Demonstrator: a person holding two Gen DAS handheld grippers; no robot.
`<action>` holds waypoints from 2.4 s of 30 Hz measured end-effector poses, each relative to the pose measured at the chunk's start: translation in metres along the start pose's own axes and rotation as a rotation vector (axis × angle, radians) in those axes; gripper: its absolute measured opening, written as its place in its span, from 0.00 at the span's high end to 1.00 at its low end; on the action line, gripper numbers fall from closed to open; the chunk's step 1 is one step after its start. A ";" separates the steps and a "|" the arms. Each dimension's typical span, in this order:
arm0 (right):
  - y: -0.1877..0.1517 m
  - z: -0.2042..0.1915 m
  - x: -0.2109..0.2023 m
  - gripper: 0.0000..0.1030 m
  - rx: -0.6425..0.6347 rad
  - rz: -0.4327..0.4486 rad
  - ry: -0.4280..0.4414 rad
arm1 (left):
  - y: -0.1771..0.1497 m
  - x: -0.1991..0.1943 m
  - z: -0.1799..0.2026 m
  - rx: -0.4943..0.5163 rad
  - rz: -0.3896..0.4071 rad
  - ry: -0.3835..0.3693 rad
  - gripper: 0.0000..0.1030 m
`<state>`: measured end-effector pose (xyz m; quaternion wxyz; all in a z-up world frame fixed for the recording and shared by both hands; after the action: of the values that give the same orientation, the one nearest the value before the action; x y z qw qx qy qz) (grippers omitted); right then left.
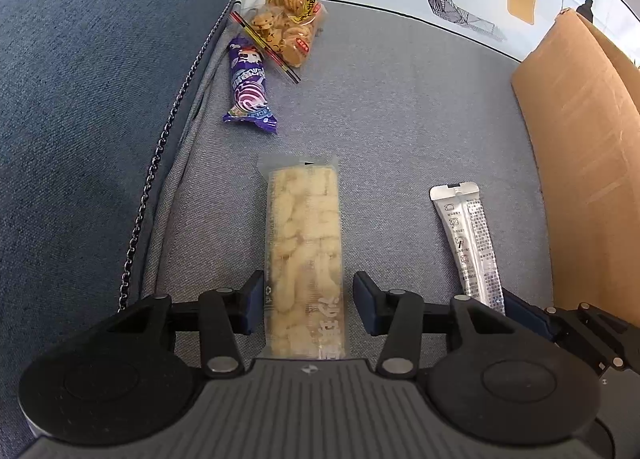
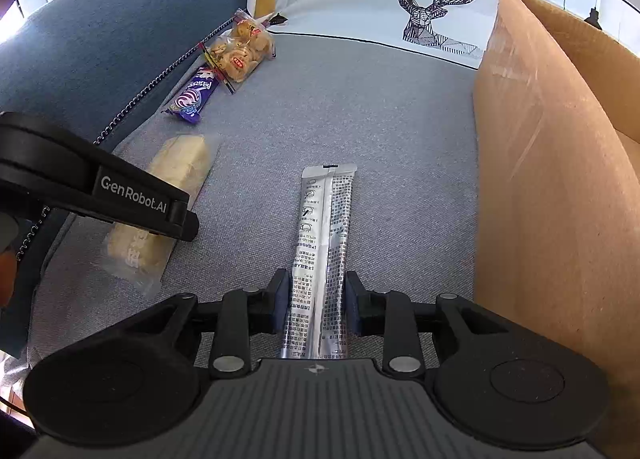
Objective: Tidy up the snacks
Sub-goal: 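Grasp the rice-cracker bar with the left tool while the right tool grasps the silver stick packet, then carry the rice-cracker bar and silver packet over the cardboard box with both tools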
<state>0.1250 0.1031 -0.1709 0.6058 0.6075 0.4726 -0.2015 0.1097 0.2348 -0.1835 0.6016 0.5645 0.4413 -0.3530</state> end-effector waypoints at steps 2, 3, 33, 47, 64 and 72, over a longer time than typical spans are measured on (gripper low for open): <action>0.000 -0.001 0.000 0.70 -0.003 0.001 -0.002 | 0.000 0.000 0.001 0.001 0.000 -0.001 0.52; 0.000 -0.001 0.000 0.70 -0.005 0.002 -0.002 | 0.000 0.000 0.001 0.000 -0.001 -0.001 0.54; 0.021 -0.001 -0.043 0.81 -0.064 0.169 -0.011 | 0.018 -0.039 0.008 -0.042 0.181 -0.055 0.61; 0.095 0.024 -0.157 0.82 -0.075 0.459 0.106 | 0.055 -0.105 0.029 -0.042 0.426 -0.075 0.61; 0.116 0.196 -0.192 0.82 0.072 0.570 -0.082 | 0.103 -0.141 0.143 0.036 0.614 -0.214 0.61; 0.104 0.244 -0.202 0.82 0.088 0.580 -0.145 | 0.116 -0.139 0.197 0.101 0.641 -0.281 0.61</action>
<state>0.1943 -0.1710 0.0061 0.6433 0.7269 0.2254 -0.0834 0.1926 0.0426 -0.0166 0.7081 0.6491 0.1366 -0.2420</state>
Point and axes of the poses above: each gripper's, at about its wrist camera, not at the fingertips, and x roughly the way its jaws point, z to its right, y to its top, the point moved 9 cm from there along x, roughly the way its jaws point, and after that the axes turned 15 degrees about x, right-handed, at the moved point
